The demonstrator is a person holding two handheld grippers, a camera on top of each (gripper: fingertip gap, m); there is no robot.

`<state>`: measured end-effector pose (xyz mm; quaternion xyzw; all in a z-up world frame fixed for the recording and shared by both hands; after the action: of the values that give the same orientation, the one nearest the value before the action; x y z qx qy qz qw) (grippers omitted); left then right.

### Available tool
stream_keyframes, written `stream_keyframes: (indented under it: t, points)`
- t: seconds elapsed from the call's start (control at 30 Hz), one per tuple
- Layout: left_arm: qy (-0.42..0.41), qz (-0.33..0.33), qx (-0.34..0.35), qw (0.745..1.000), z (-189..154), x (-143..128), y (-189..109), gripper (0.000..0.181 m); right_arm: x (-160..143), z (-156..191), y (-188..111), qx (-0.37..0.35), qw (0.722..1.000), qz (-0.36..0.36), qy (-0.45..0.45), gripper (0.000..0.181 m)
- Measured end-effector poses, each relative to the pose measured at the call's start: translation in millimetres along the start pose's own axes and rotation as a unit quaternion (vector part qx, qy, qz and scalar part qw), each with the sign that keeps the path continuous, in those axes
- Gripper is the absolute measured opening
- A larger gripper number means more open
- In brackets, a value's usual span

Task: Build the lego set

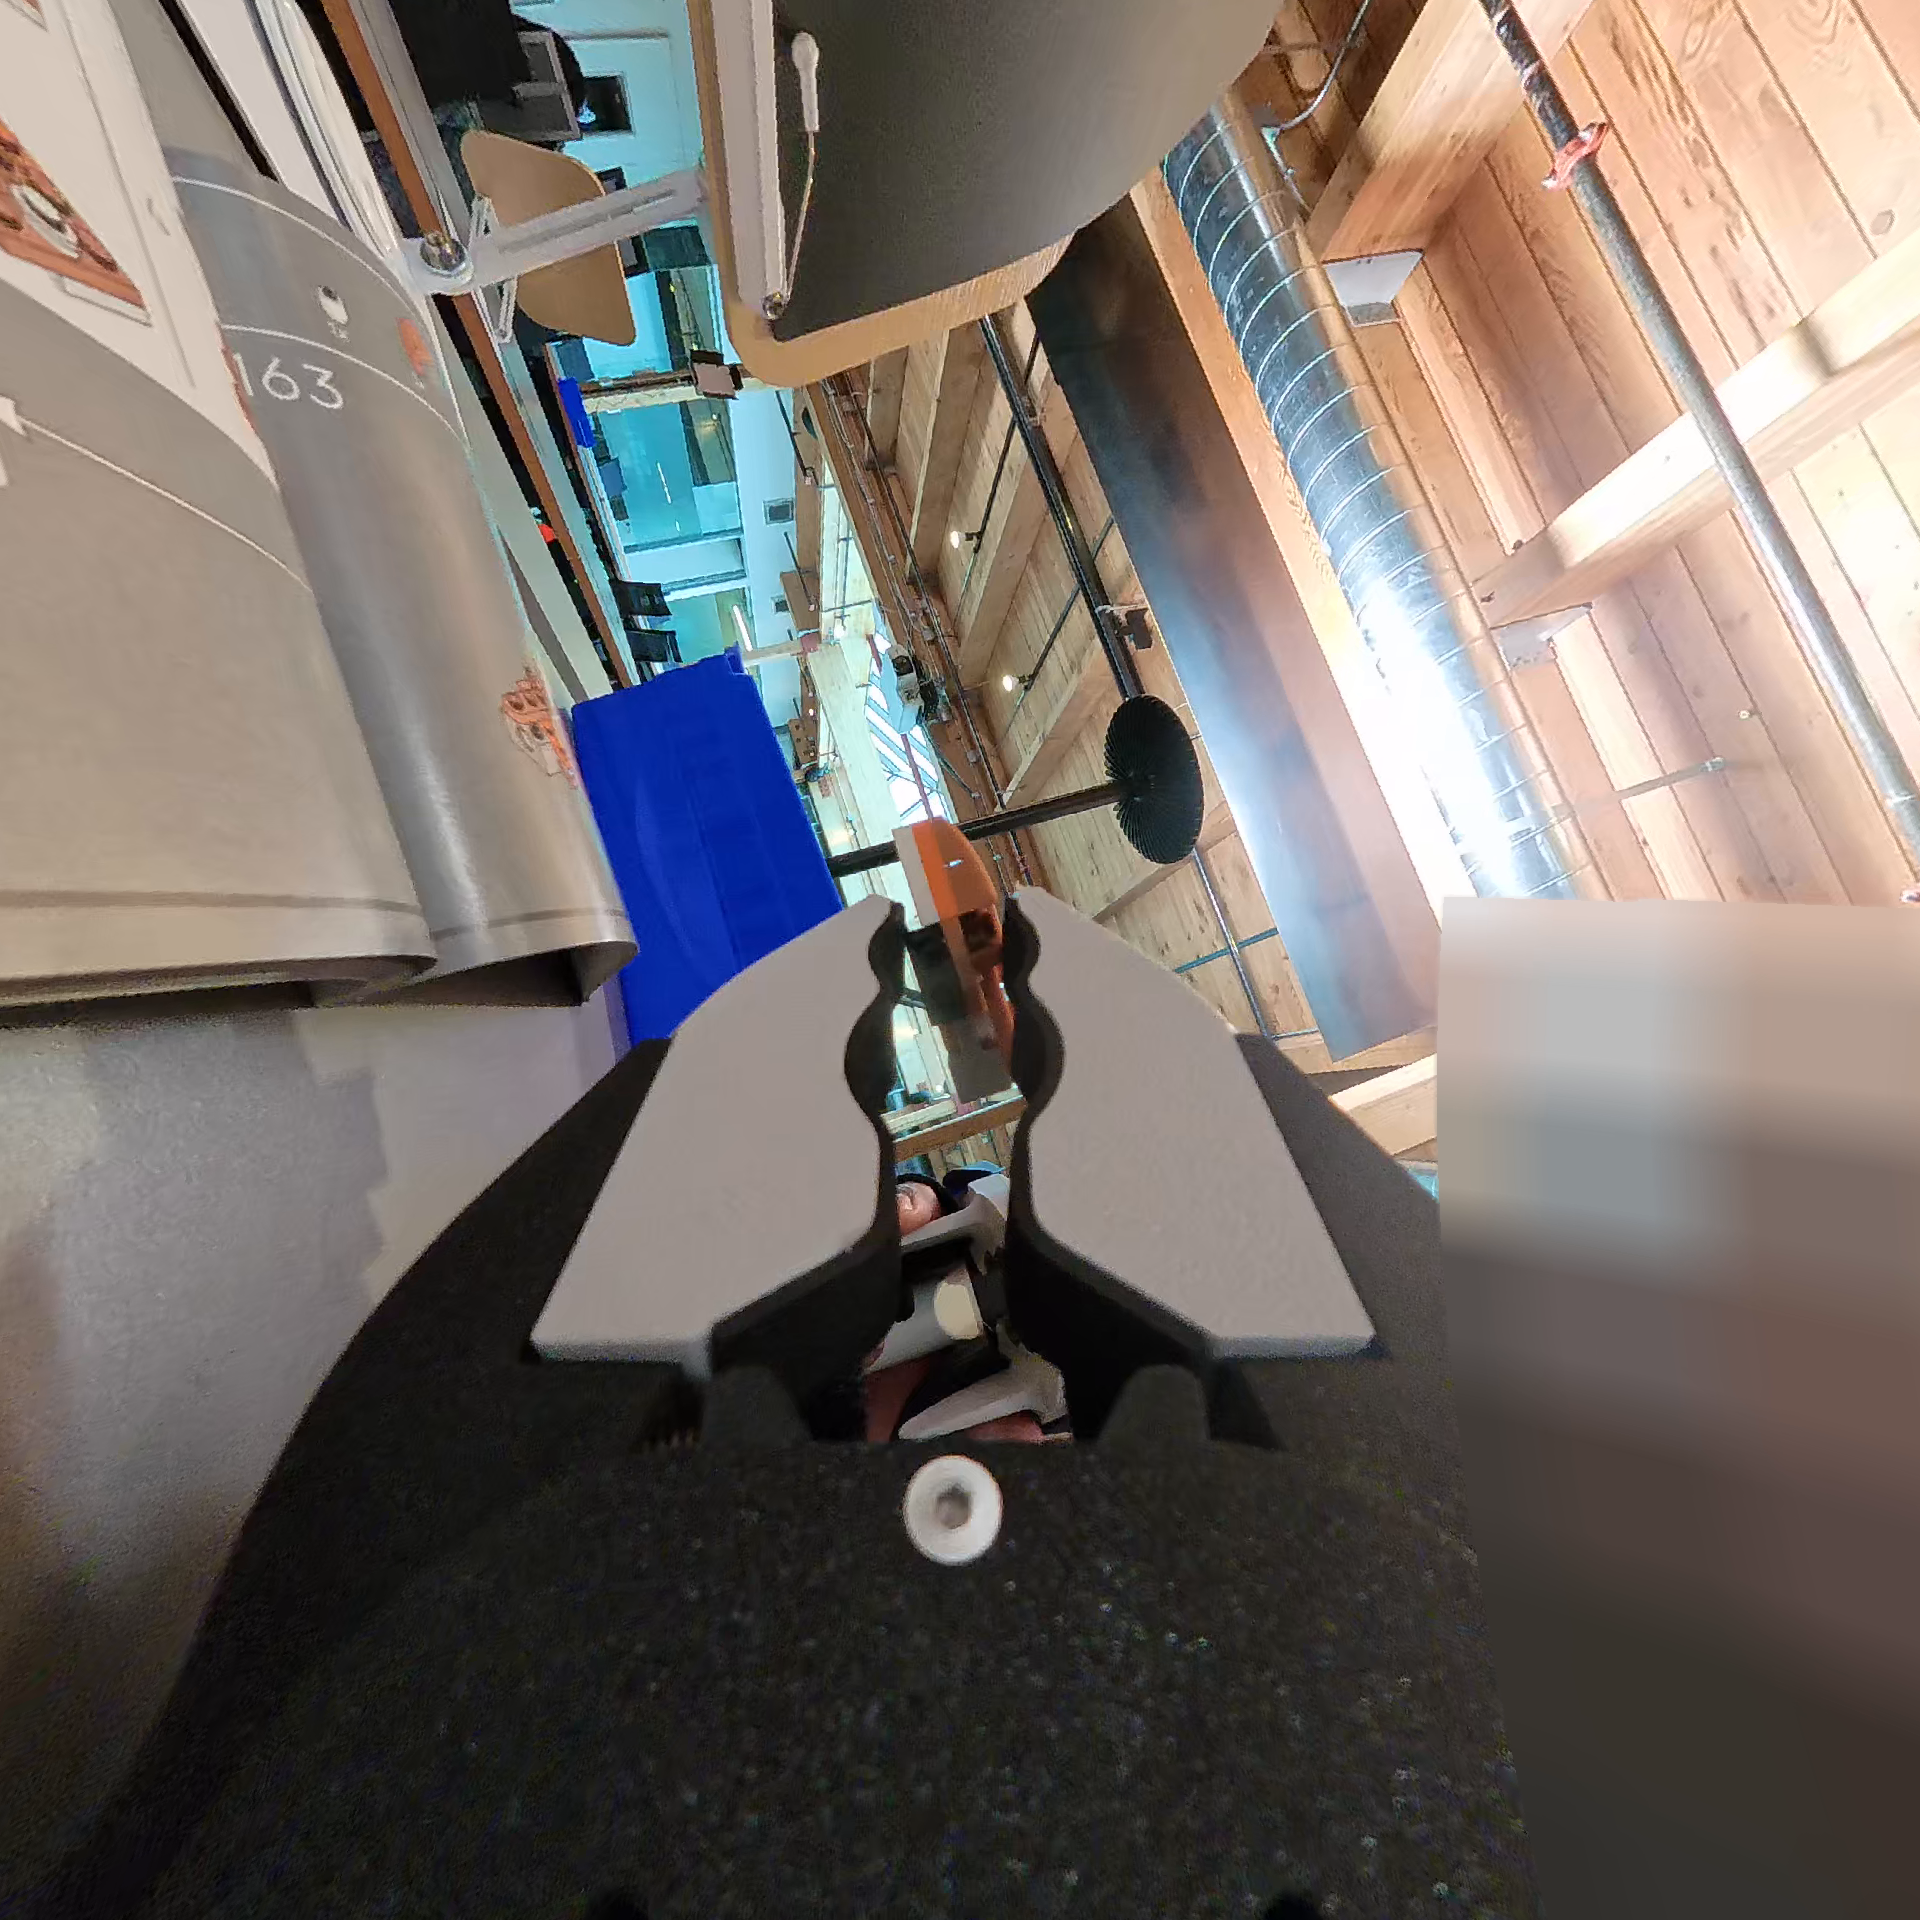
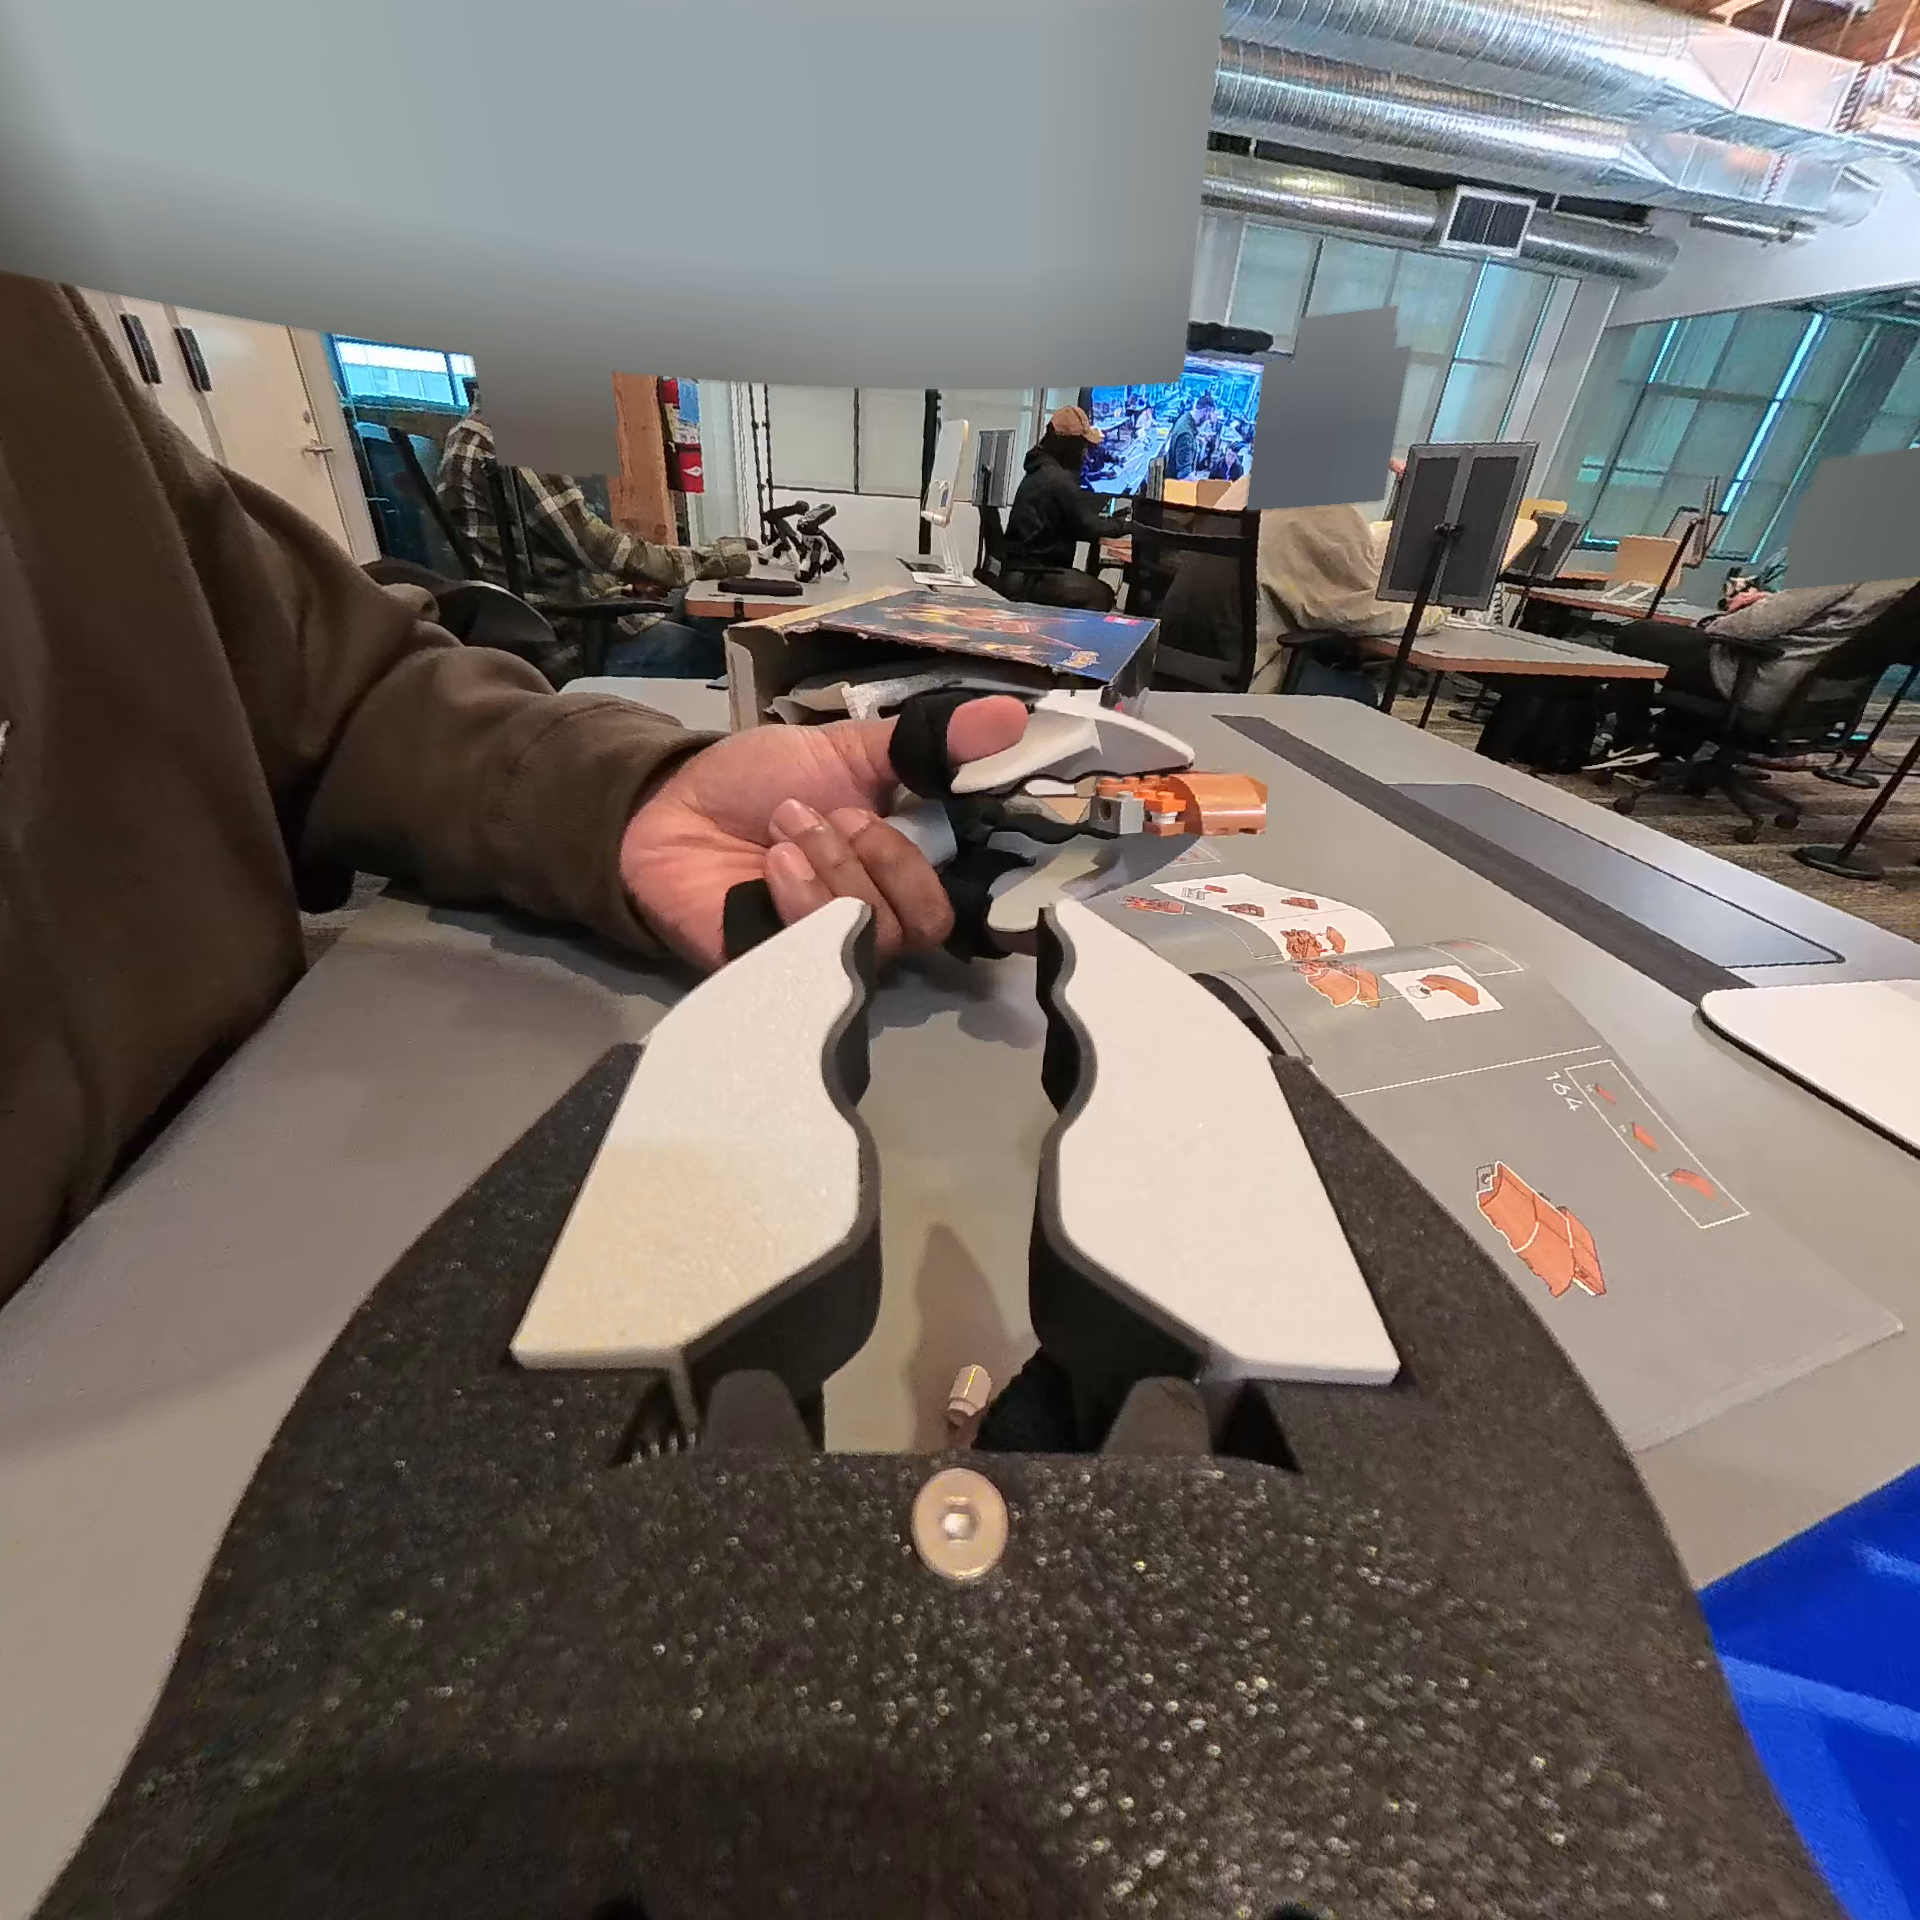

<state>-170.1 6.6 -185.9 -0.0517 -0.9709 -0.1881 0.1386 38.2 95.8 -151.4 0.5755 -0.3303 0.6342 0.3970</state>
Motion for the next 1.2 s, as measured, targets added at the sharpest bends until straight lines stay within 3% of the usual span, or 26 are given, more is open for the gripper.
stream_keyframes:
  t: [0.43, 0.53, 0.63, 0.77, 0.9, 1.2]
  points:
    - [0.028, 0.024, -0.038, 0.999, -5, -1, 4, 0.018, 0, 0, 0, 0.0, 1.0, 0.0, -0.001, 0.028]
    - [0.107, 0.061, -0.102, 0.987, -18, 0, 9, 0.018, 0, 0, 0, -0.002, 1.0, 0.002, -0.005, 0.028]
    - [0.245, 0.089, -0.17, 0.95, -36, -2, 11, 0.017, 0, -1, -1, -0.007, 1.0, 0.004, -0.01, 0.028]
    - [0.46, 0.1, -0.229, 0.852, -62, -13, 6, 0.017, 0, -3, -3, -0.016, 1.0, 0.008, -0.016, 0.027]
    - [0.662, 0.102, -0.245, 0.701, -78, -33, -1, 0.017, -1, -4, -5, -0.026, 0.999, 0.014, -0.027, 0.027]
    - [0.866, 0.115, -0.224, 0.431, -87, -68, -9, 0.017, -1, -7, -6, -0.032, 0.999, 0.014, -0.025, 0.027]
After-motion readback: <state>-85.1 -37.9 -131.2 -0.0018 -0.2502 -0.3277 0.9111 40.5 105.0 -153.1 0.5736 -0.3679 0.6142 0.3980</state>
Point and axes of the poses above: each gripper's, where its closed fingertips meet, y out along the fingers, x out of its top, z = x × y across the jaws, the point moved 8 cm from there along -y, back along the fingers, and after that the axes turned 11 degrees about y, right-handed, at the moved point
